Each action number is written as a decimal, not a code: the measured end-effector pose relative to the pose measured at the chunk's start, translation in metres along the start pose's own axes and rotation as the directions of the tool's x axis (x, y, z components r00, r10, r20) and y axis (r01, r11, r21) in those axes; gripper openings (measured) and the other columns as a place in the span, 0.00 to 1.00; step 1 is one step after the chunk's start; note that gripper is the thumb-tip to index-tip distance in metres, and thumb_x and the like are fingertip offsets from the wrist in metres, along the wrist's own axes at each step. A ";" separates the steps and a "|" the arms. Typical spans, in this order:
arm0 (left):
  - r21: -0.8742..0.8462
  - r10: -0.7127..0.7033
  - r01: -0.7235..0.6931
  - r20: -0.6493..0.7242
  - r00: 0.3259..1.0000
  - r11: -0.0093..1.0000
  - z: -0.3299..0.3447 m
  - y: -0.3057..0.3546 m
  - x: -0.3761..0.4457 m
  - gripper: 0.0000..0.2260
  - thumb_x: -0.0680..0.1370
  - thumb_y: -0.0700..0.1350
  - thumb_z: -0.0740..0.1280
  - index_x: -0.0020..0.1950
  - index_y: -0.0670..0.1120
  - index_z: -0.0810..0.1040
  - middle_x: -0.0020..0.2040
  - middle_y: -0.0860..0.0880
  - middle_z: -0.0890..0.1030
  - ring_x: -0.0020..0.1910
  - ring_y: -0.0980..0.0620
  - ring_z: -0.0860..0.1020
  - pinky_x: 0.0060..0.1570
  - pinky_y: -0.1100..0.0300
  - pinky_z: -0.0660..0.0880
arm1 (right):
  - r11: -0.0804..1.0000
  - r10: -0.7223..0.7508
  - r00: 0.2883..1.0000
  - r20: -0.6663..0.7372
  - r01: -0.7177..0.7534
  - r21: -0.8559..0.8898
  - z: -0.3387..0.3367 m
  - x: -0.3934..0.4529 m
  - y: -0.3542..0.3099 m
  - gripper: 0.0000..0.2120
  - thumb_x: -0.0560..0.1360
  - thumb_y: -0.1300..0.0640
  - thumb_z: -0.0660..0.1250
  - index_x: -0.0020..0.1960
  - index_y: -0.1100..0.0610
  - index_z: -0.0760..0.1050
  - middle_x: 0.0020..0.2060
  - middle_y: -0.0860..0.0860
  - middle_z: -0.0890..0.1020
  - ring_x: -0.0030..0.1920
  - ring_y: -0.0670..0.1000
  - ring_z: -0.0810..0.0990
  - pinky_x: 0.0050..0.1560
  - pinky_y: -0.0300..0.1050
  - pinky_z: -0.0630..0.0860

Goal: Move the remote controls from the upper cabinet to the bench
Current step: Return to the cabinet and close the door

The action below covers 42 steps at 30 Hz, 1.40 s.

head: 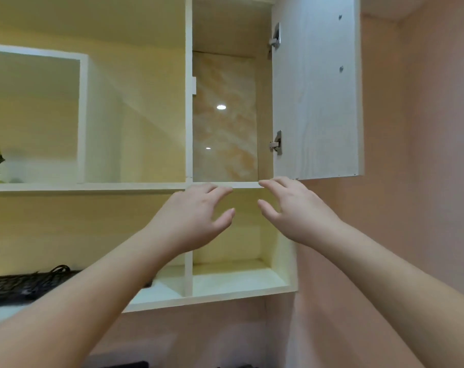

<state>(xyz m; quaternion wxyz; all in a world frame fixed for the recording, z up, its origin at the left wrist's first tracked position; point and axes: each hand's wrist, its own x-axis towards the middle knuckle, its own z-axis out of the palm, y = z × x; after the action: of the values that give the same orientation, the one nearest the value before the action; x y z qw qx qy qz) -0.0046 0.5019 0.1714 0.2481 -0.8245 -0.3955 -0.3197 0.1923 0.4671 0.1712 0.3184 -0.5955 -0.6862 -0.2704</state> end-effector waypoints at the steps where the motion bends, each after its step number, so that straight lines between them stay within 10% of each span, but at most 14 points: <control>1: -0.007 0.012 -0.012 -0.019 1.000 1.000 -0.001 0.001 0.008 0.24 0.80 0.60 0.55 0.75 0.56 0.62 0.71 0.56 0.69 0.69 0.54 0.67 0.65 0.56 0.67 | 1.000 -0.007 1.000 -0.016 0.006 -0.015 -0.006 0.005 0.004 0.24 0.80 0.44 0.54 0.74 0.48 0.61 0.70 0.47 0.67 0.71 0.50 0.63 0.67 0.47 0.63; 15: -0.161 0.072 -0.098 -0.155 0.985 0.982 0.002 0.068 0.097 0.21 0.80 0.60 0.55 0.72 0.60 0.66 0.70 0.59 0.69 0.70 0.58 0.65 0.63 0.59 0.66 | 0.999 -0.043 0.811 -0.584 0.029 -0.033 -0.126 0.035 0.102 0.18 0.79 0.52 0.57 0.68 0.52 0.70 0.65 0.50 0.73 0.65 0.52 0.69 0.61 0.45 0.65; 19: -0.243 0.055 -0.091 -0.148 0.988 0.966 0.008 0.085 0.112 0.21 0.80 0.59 0.56 0.72 0.60 0.65 0.72 0.58 0.68 0.71 0.58 0.64 0.63 0.60 0.65 | 0.978 0.129 0.878 -0.461 -0.037 0.203 -0.118 0.047 0.138 0.20 0.81 0.50 0.54 0.71 0.53 0.67 0.67 0.50 0.74 0.66 0.50 0.71 0.56 0.35 0.62; 24: -0.309 0.063 -0.116 -0.176 0.982 0.944 0.007 0.097 0.121 0.22 0.78 0.63 0.55 0.71 0.60 0.67 0.67 0.60 0.72 0.66 0.60 0.69 0.61 0.61 0.67 | 0.757 0.082 0.955 -0.284 0.125 0.641 -0.089 0.054 0.145 0.19 0.82 0.46 0.51 0.60 0.55 0.74 0.58 0.51 0.81 0.60 0.52 0.78 0.65 0.55 0.71; 31: -0.638 -0.123 -0.050 -0.224 0.967 0.769 -0.004 0.092 0.118 0.22 0.77 0.64 0.56 0.70 0.60 0.68 0.59 0.61 0.77 0.53 0.67 0.75 0.48 0.71 0.70 | 0.370 -0.039 0.958 -0.285 0.279 0.886 -0.053 0.070 0.119 0.19 0.83 0.50 0.47 0.68 0.50 0.71 0.62 0.46 0.79 0.63 0.43 0.77 0.66 0.45 0.72; 36: -0.761 -0.252 0.007 -0.207 0.945 0.649 -0.015 0.065 0.109 0.24 0.75 0.67 0.59 0.67 0.56 0.71 0.59 0.58 0.79 0.57 0.59 0.77 0.57 0.55 0.76 | 0.534 -0.232 0.931 -0.281 0.363 0.763 -0.012 0.098 0.074 0.24 0.80 0.42 0.49 0.75 0.44 0.58 0.75 0.40 0.61 0.74 0.37 0.58 0.76 0.47 0.58; 42: -0.543 -0.291 0.056 -0.358 0.887 0.838 -0.028 0.037 0.108 0.15 0.79 0.51 0.65 0.64 0.51 0.73 0.53 0.57 0.80 0.50 0.60 0.78 0.47 0.66 0.76 | 0.656 -0.280 0.868 -0.411 0.486 0.578 0.022 0.133 0.053 0.25 0.82 0.49 0.50 0.76 0.41 0.46 0.77 0.37 0.46 0.75 0.34 0.44 0.73 0.32 0.46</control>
<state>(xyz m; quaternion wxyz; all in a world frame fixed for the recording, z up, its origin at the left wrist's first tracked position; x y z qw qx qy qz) 0.0682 0.5161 0.2622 0.0661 -0.7299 -0.3053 -0.6080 0.2301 0.5773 0.2573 0.5392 -0.2366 -0.7937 -0.1526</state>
